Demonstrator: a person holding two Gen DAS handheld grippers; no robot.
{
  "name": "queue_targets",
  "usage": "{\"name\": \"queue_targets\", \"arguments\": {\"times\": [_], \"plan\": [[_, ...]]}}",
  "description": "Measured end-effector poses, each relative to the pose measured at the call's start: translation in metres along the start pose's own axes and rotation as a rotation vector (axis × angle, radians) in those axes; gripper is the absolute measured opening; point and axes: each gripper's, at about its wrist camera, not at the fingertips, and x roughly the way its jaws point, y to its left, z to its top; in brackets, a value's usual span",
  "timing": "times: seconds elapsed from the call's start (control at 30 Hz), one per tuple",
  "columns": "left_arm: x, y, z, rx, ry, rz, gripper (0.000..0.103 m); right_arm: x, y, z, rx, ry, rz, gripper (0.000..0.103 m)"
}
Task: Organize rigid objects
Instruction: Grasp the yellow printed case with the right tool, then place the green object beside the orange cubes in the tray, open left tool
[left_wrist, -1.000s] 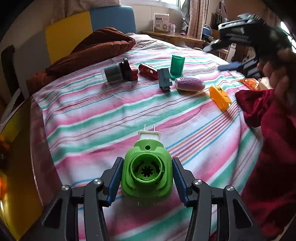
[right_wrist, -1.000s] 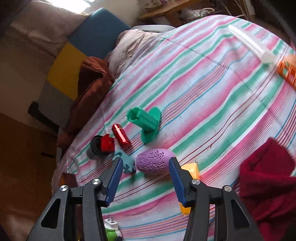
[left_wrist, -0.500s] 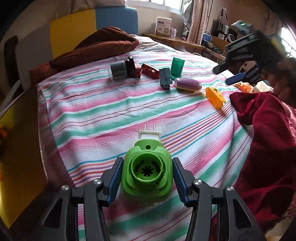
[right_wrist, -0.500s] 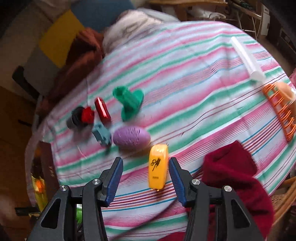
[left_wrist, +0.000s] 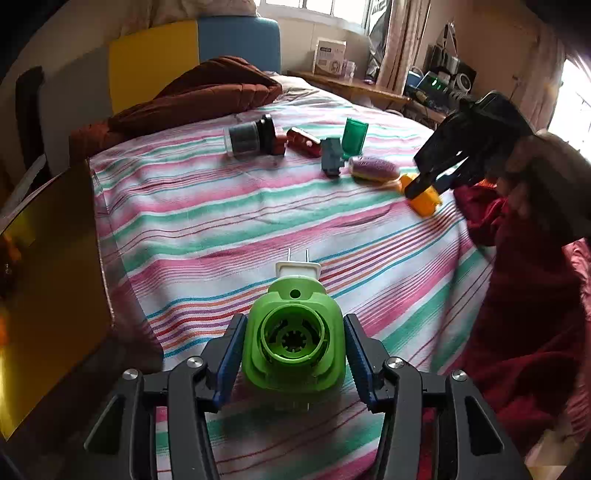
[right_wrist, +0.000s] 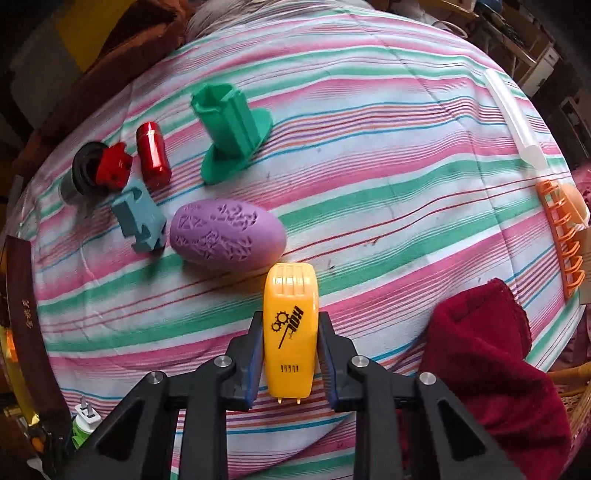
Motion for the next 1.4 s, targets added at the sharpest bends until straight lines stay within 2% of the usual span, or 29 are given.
{"name": "queue_targets", "arguments": {"times": [0.13,0.3,0.4,0.47,0.7,0.87,0.93,1.07,1.23,1.4], "plan": [[-0.019,0.001,0.005,0.01,-0.062,0.015,0.053,-0.002,-0.002,-0.002,0.005,-0.003,0.006,0.026],[-0.058,0.015,0.013,0.006,-0.195,0.07,0.053,-0.002,0.003,0.0,-0.002,-0.006,0.003,0.026],[-0.081,0.037,0.018,-0.051,-0.233,0.075,0.053,-0.002,0.011,-0.002,-0.019,-0.007,0.008,0.026],[-0.095,0.065,0.018,-0.145,-0.238,0.076,0.053,-0.002,0.012,-0.002,-0.024,-0.008,0.013,0.026],[-0.117,0.183,-0.004,-0.414,-0.155,0.216,0.053,-0.01,0.01,-0.004,-0.023,-0.023,0.033,0.026],[-0.114,0.246,-0.022,-0.509,-0.058,0.324,0.053,-0.019,0.009,-0.005,-0.021,-0.04,0.051,0.026],[-0.109,0.267,-0.031,-0.549,-0.018,0.346,0.053,-0.022,0.008,-0.005,-0.019,-0.045,0.057,0.026],[-0.098,0.285,-0.039,-0.585,0.021,0.376,0.053,-0.025,0.005,-0.005,-0.022,-0.051,0.066,0.026],[-0.083,0.294,-0.042,-0.583,0.074,0.398,0.053,-0.026,0.006,-0.007,-0.023,-0.053,0.07,0.026],[-0.076,0.295,-0.042,-0.56,0.092,0.424,0.053,-0.028,0.005,-0.006,-0.025,-0.055,0.074,0.026]]}}
